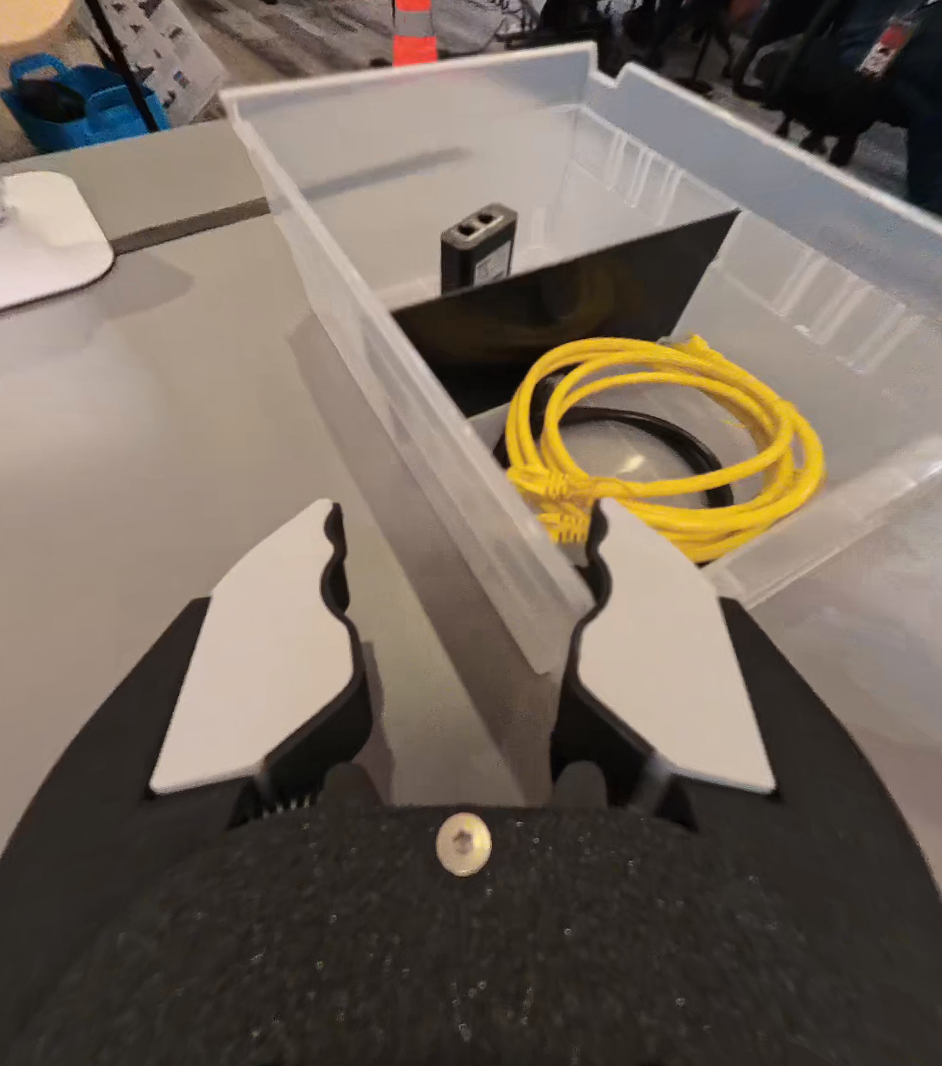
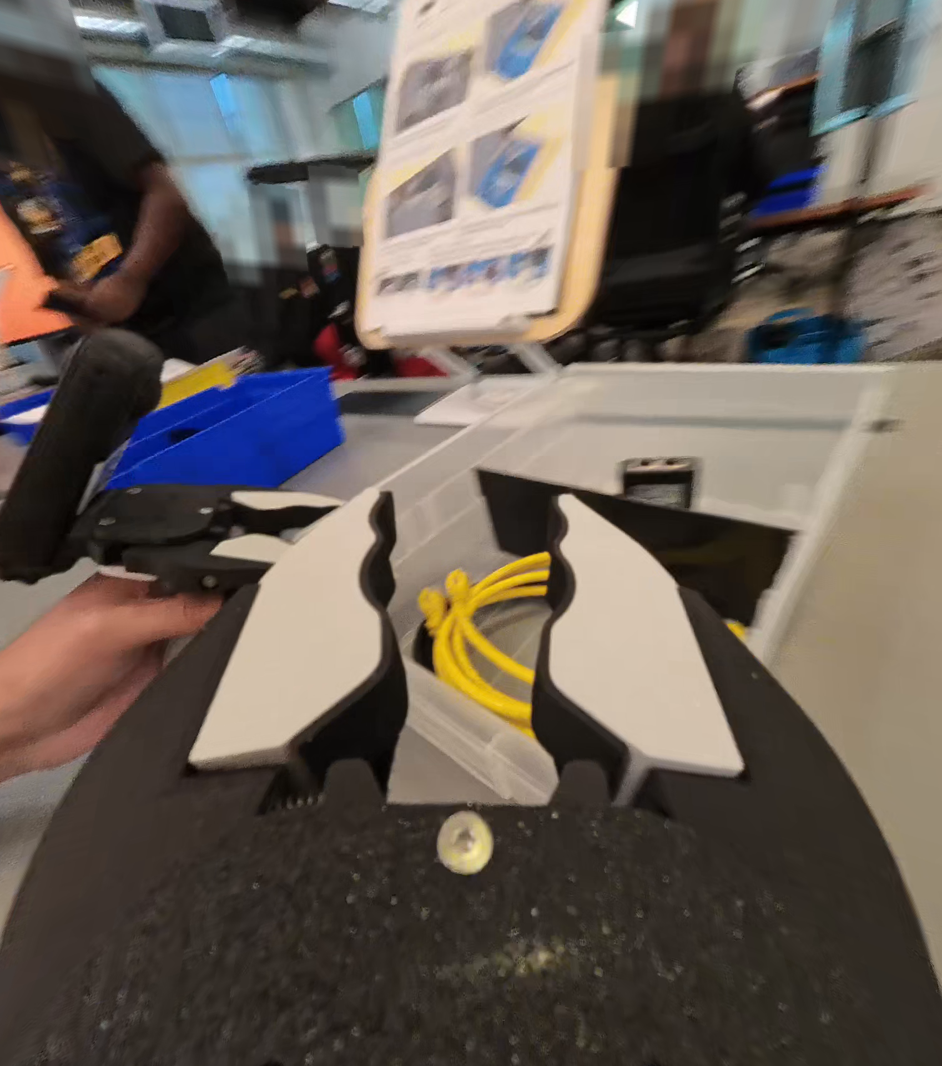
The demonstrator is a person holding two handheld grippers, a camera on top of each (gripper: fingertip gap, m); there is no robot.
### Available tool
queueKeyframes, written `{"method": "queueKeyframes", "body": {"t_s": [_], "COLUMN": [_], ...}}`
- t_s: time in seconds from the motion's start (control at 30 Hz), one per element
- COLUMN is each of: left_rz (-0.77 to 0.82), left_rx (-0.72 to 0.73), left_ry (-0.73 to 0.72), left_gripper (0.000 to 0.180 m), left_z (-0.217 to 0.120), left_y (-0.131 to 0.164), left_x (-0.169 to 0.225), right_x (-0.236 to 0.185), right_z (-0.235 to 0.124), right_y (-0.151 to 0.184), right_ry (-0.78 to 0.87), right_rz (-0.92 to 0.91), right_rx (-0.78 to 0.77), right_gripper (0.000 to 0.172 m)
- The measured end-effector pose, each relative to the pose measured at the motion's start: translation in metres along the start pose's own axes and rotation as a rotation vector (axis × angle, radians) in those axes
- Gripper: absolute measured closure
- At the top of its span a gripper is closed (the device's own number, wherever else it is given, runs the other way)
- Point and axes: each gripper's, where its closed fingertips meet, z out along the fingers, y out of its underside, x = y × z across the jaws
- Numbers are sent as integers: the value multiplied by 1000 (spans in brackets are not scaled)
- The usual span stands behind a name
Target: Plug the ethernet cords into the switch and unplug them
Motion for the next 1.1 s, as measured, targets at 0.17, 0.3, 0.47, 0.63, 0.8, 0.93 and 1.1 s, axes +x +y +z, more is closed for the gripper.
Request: {"method": "queueKeyframes", "body": {"t_s": [0.17,0.3,0.47,0.63,0.8,0.93,1.1], "left_rz": [20,-31,-25,-17,-40,-95,-139], "left_rx": [2,-18,12,78,38,-47,105], "left_ry": [-112,-190,-209,-383,-515,-542,-406], "left_gripper": [169,174,172,174,174,173,150], "left_z": [4,0,-31,-105,-166,-177,-186], "left_y": [-12,-10,-6,3,23,65,61], "left_x": [-7,-13,-20,-81,-165,-206,-198], "right_x": [67,72,59,-13,-91,-123,-130], "right_z": [-57,-27,-18,30,108,148,148], "right_y": [-29,42,65,47,74,106,104], "right_ry": [576,537,579,474,298,236,165], "right_rz": [-114,-24,-6,-118,-111,-57,-216], "right_rx": [124,-200,-408,-322,-374,-406,-375], "right_gripper": [101,105,167,167,165,165,149]}}
